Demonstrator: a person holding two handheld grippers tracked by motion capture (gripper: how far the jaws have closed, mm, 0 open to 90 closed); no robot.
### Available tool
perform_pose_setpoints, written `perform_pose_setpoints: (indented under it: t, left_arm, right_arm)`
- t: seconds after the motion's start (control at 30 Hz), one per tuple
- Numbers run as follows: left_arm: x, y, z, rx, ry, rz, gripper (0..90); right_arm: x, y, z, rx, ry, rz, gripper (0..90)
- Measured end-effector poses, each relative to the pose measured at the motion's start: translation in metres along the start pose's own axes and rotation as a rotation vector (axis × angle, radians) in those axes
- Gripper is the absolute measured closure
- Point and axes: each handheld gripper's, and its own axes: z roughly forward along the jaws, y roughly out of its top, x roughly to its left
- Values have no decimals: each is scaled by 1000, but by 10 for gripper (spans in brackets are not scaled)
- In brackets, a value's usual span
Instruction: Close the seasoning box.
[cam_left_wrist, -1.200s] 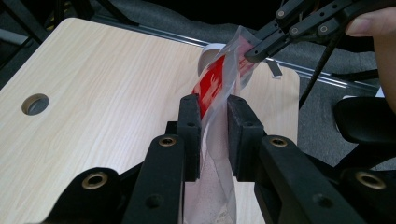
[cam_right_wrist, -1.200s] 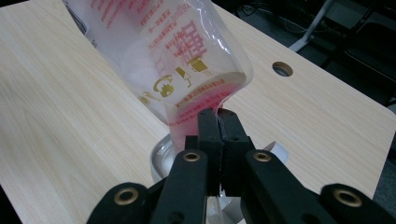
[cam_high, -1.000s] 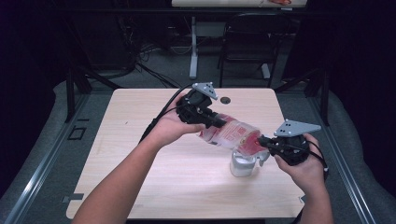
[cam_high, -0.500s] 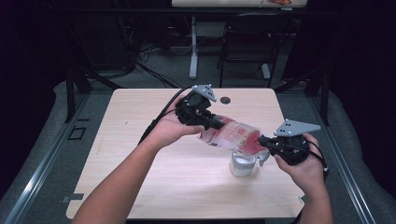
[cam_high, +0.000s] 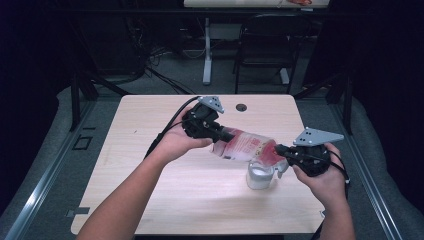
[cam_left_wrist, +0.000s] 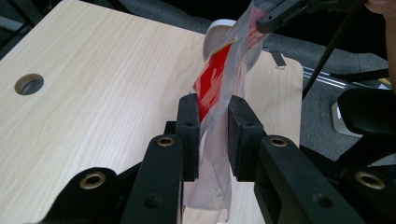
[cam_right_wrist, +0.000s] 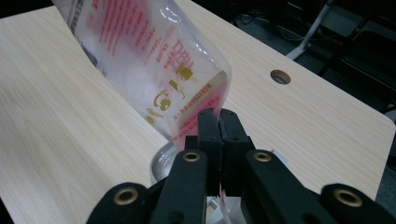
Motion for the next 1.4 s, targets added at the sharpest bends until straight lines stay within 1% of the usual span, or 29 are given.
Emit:
perform_pose_setpoints:
  t: [0.17, 0.2, 0.23, 0.27, 0.3, 0.37, 0.4, 0.53, 0.57, 0.6, 0.63, 0.67, 0.7, 0.8, 0.83, 0.87, 1.0, 1.03, 1.07, 1.17, 1.2, 1.23, 1.3, 1.33, 1.37, 1.4]
  left_arm:
    - [2, -8, 2, 0, -5, -19, 771]
    - [3, -10, 2, 1, -9, -14, 771]
    - [2, -11, 3, 1, -9, -21, 771]
    - [3, -12, 3, 3, -10, -15, 771]
    - [3, -14, 4, -3, -12, -25, 771]
    - [3, -16, 4, -1, -15, -21, 772]
    - [3, -18, 5, -6, -18, -28, 773]
    - [4, -24, 7, -14, -26, -35, 778]
    - [4, -26, 7, -16, -24, -35, 779]
    - [3, -26, 6, 2, 4, -31, 780]
    - [4, -28, 6, -18, -23, -35, 781]
    - [4, -29, 6, -23, -27, -40, 783]
    - [4, -30, 6, -21, -26, -35, 784]
    - [4, -33, 5, -30, -32, -46, 787]
    - [5, -34, 5, -33, -37, -46, 787]
    - [5, -35, 5, -29, -31, -47, 788]
    - [6, -39, 4, -42, -43, -55, 788]
    - [6, -40, 4, -46, -45, -59, 788]
    - [6, -40, 3, -45, -44, -54, 788]
    - [7, -45, 2, -50, -48, -64, 788]
    - [7, -46, 1, -39, -29, -67, 787]
    - [8, -48, 1, -50, -50, -69, 786]
    - [9, -51, 1, -57, -51, -83, 785]
    - [9, -51, -1, -43, -33, -82, 785]
    - [10, -53, 0, -61, -49, -92, 784]
    - [11, -54, -1, -62, -50, -92, 784]
  right_arm:
    - [1, 0, 2, -2, 6, -4, 894]
    - [2, 1, 3, -5, 7, -5, 894]
    - [2, 1, 3, -3, 8, -7, 894]
    - [2, 1, 3, -2, 9, -9, 894]
    - [2, 1, 4, -4, 11, -7, 894]
    - [3, 1, 4, -7, 13, -4, 891]
    - [3, 1, 4, -8, 15, -5, 890]
    - [3, 1, 5, -21, 29, 1, 883]
    - [3, 1, 6, -21, 31, 2, 878]
    - [2, 1, 6, -23, 32, 3, 873]
    - [2, 1, 6, -28, 32, 6, 870]
    - [2, 1, 6, -34, 38, 9, 867]
    - [2, 1, 6, -42, 41, 14, 863]
    - [2, 1, 6, -46, 45, 15, 845]
    - [2, 1, 6, -49, 49, 16, 843]
    - [2, 1, 6, -50, 51, 17, 839]
    - [3, 1, 7, -54, 53, 18, 828]
    - [3, 1, 7, -56, 53, 18, 821]
    - [3, 2, 7, -57, 55, 18, 816]
    - [3, 2, 8, -61, 63, 18, 781]
    - [3, 2, 8, -63, 67, 20, 763]
    - [3, 2, 8, -63, 67, 20, 756]
    - [3, 2, 9, -64, 66, 22, 731]
    - [3, 2, 10, -68, 70, 27, 719]
    - [2, 2, 10, -71, 70, 30, 715]
    - [2, 1, 10, -73, 73, 32, 712]
